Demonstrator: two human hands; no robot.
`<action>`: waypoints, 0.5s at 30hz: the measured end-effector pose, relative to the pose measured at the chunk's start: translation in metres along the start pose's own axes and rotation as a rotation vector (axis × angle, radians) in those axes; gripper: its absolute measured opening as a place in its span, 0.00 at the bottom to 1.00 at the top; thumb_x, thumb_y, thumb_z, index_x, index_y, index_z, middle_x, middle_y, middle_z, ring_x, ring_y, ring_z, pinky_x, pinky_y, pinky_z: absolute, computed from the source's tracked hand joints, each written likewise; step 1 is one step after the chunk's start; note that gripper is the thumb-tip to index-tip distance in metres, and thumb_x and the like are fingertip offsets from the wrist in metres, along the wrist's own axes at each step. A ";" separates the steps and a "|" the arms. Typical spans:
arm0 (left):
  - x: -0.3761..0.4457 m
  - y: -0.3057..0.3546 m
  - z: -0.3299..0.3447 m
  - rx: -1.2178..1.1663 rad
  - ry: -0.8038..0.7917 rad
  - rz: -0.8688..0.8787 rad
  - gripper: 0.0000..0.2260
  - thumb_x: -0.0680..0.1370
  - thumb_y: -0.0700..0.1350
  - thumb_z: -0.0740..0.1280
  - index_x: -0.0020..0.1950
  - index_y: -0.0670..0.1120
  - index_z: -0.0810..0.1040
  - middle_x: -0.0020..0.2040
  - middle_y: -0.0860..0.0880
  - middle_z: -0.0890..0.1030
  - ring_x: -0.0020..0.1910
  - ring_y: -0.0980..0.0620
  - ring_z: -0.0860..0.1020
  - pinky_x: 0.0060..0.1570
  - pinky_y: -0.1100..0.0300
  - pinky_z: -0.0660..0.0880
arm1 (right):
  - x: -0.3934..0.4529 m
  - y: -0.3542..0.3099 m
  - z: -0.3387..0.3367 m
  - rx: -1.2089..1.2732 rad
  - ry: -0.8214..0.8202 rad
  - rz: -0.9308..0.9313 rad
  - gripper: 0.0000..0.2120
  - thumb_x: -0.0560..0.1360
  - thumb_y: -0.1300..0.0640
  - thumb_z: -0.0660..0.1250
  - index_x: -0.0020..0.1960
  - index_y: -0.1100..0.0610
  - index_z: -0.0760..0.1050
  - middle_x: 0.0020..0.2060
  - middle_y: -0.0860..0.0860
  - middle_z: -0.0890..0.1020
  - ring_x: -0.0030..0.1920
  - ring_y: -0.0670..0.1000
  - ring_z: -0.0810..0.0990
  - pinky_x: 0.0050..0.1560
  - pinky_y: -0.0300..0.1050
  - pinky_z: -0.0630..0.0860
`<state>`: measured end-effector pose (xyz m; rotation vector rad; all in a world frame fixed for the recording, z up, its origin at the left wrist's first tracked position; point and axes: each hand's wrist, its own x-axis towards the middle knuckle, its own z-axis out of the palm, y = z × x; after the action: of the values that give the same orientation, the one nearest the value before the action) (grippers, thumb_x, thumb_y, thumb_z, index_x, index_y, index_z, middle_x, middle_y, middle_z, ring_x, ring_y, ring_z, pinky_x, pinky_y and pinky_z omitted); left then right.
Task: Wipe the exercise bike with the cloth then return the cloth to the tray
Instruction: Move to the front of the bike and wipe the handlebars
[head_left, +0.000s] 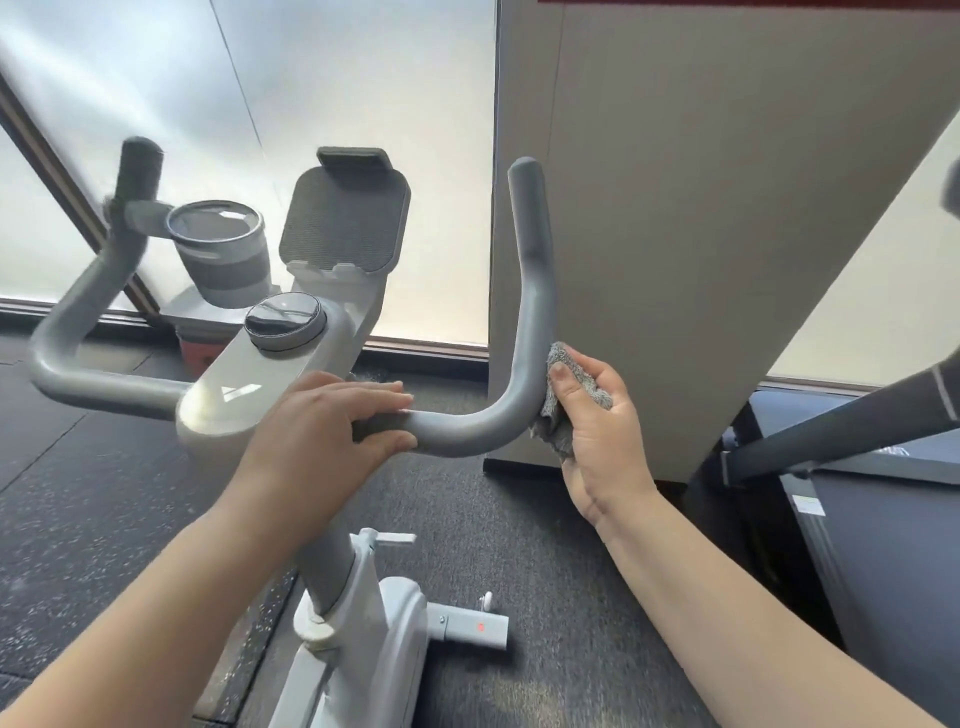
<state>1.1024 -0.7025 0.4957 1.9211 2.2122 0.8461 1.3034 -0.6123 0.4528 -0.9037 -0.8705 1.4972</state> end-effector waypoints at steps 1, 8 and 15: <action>0.000 -0.001 -0.003 -0.021 0.009 0.004 0.16 0.69 0.50 0.75 0.56 0.57 0.82 0.52 0.60 0.81 0.57 0.57 0.73 0.60 0.62 0.67 | -0.006 0.002 0.000 0.007 0.013 -0.001 0.05 0.75 0.58 0.69 0.50 0.50 0.78 0.35 0.51 0.80 0.32 0.49 0.76 0.31 0.43 0.74; -0.001 -0.023 -0.025 -0.019 0.175 -0.044 0.12 0.72 0.47 0.73 0.56 0.55 0.83 0.53 0.55 0.81 0.61 0.53 0.72 0.58 0.68 0.59 | -0.048 0.020 0.013 0.080 0.119 -0.009 0.08 0.76 0.61 0.68 0.54 0.54 0.75 0.29 0.49 0.81 0.31 0.50 0.77 0.36 0.48 0.73; -0.007 -0.060 -0.031 0.080 0.190 -0.044 0.11 0.73 0.48 0.72 0.55 0.51 0.83 0.56 0.51 0.83 0.58 0.47 0.73 0.59 0.58 0.65 | -0.069 0.038 0.034 0.061 0.254 0.045 0.09 0.74 0.57 0.71 0.51 0.51 0.72 0.35 0.48 0.82 0.35 0.47 0.79 0.42 0.46 0.78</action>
<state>1.0375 -0.7225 0.4920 1.8902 2.4211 0.9860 1.2621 -0.6865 0.4381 -1.0475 -0.6191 1.4028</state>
